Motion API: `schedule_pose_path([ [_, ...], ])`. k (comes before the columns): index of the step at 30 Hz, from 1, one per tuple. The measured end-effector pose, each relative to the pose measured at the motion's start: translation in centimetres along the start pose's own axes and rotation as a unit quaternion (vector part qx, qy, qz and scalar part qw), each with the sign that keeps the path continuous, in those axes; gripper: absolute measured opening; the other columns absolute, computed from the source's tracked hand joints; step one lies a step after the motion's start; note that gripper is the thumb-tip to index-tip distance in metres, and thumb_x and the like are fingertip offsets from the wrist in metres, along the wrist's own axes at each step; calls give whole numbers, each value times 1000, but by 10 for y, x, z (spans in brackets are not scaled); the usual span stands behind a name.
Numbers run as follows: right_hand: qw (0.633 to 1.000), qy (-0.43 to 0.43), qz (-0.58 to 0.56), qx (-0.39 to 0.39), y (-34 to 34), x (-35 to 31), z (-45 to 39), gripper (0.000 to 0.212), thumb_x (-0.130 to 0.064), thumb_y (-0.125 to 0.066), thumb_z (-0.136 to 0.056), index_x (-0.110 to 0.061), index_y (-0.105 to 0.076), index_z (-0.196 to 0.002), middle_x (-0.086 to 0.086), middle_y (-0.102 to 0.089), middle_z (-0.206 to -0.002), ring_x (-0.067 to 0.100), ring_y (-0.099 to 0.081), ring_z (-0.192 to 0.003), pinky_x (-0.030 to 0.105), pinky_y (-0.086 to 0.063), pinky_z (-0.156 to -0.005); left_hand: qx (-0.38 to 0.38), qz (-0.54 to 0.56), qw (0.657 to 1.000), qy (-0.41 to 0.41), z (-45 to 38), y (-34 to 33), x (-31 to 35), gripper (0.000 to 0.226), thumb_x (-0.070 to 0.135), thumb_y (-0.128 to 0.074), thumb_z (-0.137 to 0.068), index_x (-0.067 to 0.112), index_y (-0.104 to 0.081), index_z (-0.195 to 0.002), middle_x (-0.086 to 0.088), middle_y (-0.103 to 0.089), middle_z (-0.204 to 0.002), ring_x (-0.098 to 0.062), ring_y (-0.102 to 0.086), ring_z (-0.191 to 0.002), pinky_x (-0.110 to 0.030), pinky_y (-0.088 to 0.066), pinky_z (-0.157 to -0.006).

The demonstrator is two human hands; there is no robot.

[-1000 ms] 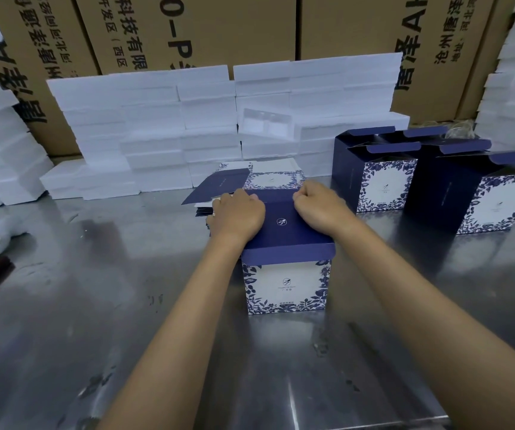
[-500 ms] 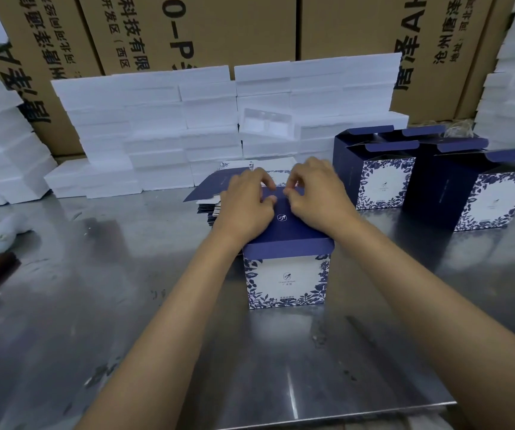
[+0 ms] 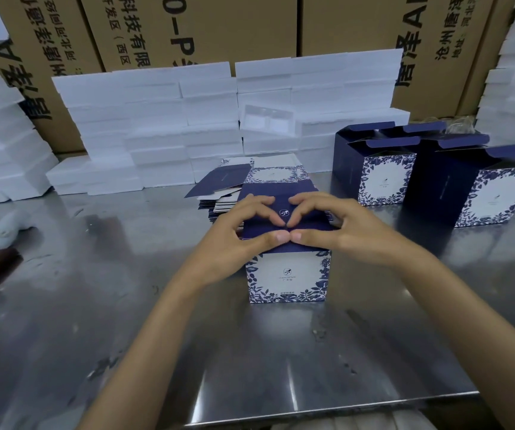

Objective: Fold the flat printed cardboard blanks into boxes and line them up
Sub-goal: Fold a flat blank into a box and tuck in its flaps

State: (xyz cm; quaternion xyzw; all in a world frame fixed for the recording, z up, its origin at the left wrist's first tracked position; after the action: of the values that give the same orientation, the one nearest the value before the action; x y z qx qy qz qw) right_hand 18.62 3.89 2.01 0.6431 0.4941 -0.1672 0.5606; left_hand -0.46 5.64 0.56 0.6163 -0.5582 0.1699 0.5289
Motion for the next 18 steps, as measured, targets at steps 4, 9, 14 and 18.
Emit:
schedule_pose_path([
  [4, 998, 24, -29, 45, -6, 0, 10, 15, -8, -82, -82, -18, -75, -91, -5, -60, -131, -3, -52, -127, 14, -38, -102, 65, 46, 996, -45, 10, -9, -1, 17, 30, -78, -75, 20, -76, -88, 5, -68, -121, -7, -59, -122, -31, -43, -105],
  [9, 991, 38, -67, 108, -17, 8, 21, 20, -3, -83, -79, -17, -75, -92, -4, -63, -127, 9, -55, -127, 30, -38, -112, 127, 63, 989, -44, 19, -17, -10, 13, 12, -79, -80, 18, -77, -92, 8, -72, -113, -5, -56, -126, -23, -40, -106],
  [14, 991, 19, -53, 119, -15, 7, 17, 21, -6, -84, -78, -21, -77, -90, -8, -64, -128, 8, -51, -129, 25, -35, -111, 130, 63, 988, -45, 18, -15, -9, 14, 11, -79, -81, 21, -78, -92, 9, -71, -116, -5, -58, -123, -19, -42, -100],
  [18, 991, 7, -39, 126, -5, 12, 19, 22, -9, -86, -77, -25, -76, -87, -10, -61, -128, 7, -51, -128, 12, -32, -104, 152, 138, 978, -35, 19, -7, -15, 10, 15, -79, -74, 18, -78, -84, 2, -76, -107, -7, -61, -122, -21, -48, -95],
])
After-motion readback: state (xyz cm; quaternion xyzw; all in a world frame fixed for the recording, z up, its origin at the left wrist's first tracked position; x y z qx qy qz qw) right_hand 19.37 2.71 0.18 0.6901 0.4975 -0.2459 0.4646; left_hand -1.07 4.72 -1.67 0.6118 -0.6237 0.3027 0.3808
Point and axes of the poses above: each hand's wrist, its own z-axis away from the middle knuckle, its own y-axis out of the back of the hand, x = y × z, the point moved 4 cm from there along -z, towards the middle knuckle
